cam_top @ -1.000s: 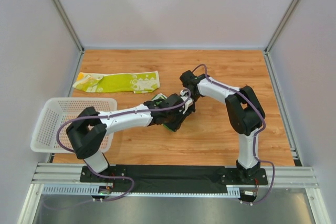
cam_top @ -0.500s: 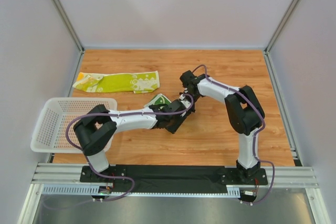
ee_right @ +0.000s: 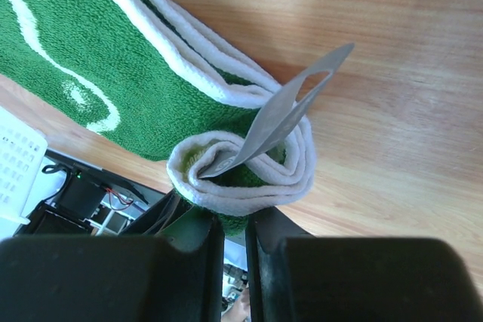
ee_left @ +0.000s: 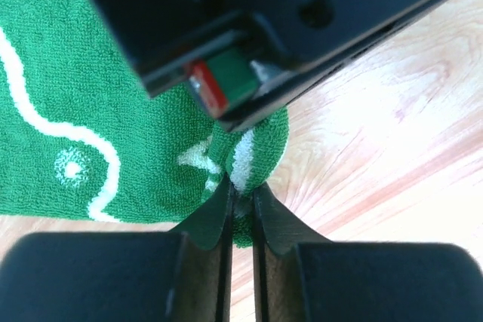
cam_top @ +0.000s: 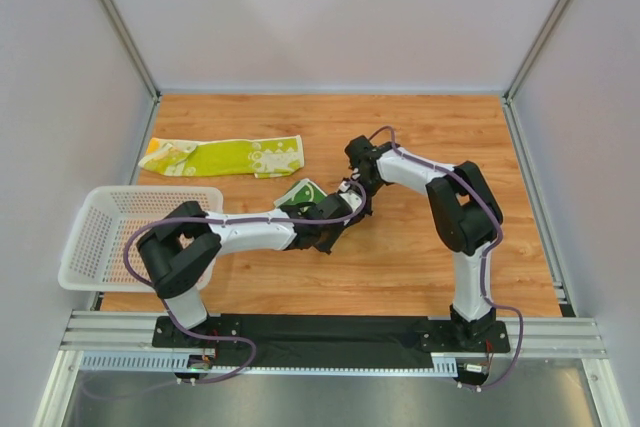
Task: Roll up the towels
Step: Roll the towel
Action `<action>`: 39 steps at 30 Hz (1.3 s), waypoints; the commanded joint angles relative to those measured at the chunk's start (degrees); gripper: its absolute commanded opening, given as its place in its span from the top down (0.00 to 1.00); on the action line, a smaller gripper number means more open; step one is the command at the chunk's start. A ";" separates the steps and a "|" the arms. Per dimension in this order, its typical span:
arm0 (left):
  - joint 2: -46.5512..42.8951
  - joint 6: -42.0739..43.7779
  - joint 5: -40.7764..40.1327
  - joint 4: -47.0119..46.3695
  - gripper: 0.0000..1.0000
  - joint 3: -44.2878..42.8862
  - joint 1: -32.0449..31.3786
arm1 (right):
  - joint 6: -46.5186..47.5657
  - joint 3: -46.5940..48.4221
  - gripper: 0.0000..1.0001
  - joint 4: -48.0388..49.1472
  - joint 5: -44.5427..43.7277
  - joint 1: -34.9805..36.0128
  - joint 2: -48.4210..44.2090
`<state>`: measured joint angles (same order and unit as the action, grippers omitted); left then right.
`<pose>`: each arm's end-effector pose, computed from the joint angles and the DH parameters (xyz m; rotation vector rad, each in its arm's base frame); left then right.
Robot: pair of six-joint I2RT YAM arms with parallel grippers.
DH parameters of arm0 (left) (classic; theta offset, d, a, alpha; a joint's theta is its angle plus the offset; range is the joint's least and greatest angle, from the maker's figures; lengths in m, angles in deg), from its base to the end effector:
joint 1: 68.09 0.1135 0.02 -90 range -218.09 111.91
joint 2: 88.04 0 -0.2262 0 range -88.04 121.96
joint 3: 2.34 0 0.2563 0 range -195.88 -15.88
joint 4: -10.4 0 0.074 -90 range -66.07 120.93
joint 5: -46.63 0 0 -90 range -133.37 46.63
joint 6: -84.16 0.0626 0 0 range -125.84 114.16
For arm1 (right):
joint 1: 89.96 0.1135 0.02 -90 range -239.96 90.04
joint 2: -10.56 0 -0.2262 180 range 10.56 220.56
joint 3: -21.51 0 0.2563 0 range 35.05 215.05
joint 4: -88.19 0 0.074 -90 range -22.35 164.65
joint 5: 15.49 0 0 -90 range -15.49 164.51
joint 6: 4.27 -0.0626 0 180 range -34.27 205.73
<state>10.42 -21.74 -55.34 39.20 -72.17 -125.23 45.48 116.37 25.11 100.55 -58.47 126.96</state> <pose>0.2014 -0.2878 0.1005 0.8265 2.4188 -0.2289 0.3022 0.2173 0.0923 -0.1891 -2.8796 -0.6202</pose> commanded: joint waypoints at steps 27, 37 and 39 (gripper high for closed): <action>-2.65 -6.77 25.49 10.31 1.00 -6.37 4.59 | 6.50 -1.78 1.00 -1.87 -8.55 -6.79 -0.82; -1.07 -10.99 30.51 14.61 1.00 -8.83 7.75 | 9.14 0.07 0.53 -5.04 -12.42 -10.30 -1.53; -0.90 -12.65 32.17 16.46 1.00 -9.18 9.23 | 9.49 -0.02 0.53 -5.30 -12.42 -11.87 -1.79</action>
<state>10.07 -31.19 -26.88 52.12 -78.97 -117.76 53.22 115.08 20.65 91.92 -67.54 126.83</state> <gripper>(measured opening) 0.148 0.465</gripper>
